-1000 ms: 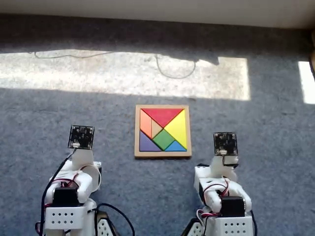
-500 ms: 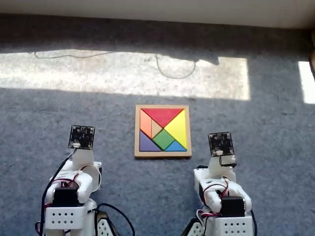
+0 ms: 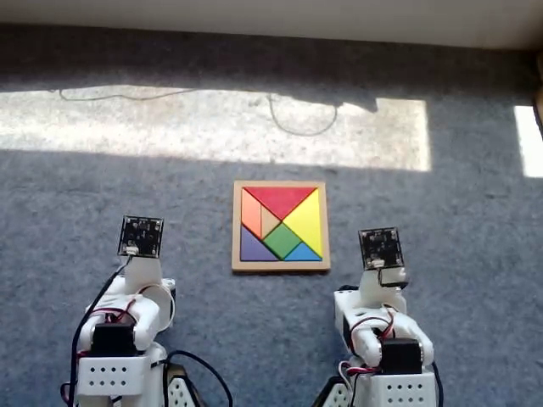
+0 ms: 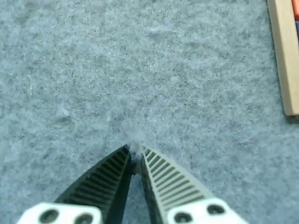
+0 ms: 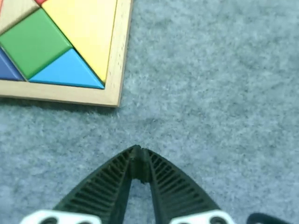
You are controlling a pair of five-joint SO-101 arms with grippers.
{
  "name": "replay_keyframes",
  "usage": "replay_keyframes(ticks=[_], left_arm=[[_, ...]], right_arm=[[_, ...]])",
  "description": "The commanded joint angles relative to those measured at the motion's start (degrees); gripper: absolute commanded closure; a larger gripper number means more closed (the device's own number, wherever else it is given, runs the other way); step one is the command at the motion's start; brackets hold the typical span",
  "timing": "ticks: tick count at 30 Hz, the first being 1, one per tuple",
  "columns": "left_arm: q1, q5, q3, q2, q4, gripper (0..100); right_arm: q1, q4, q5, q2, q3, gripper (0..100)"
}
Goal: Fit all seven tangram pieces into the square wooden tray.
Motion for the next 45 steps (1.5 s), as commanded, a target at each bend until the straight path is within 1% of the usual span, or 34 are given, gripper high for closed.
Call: replay_keyframes(ticks=[1,3,6,8,45], left_arm=[[1.1,-0.4,1.5,-0.6,-0.9,99],[1.1,-0.4,1.5,-0.6,-0.9,99],[1.1,-0.4,1.5,-0.6,-0.9,99],[1.1,-0.4,1.5,-0.6,-0.9,99],[1.1,-0.4,1.5,-0.6,-0.9,99]], right_arm=[[-0.4,0.3,0.4,-0.9,7.2,99.3],[-0.6,0.3,-0.5,-0.9,7.2,99.3],[-0.5,0.4,-7.7,-0.9,7.2,99.3],[-0.5,0.4,-10.7,-0.9,7.1,99.3],[-0.4,0.4,-10.8,-0.9,7.1,99.3]])
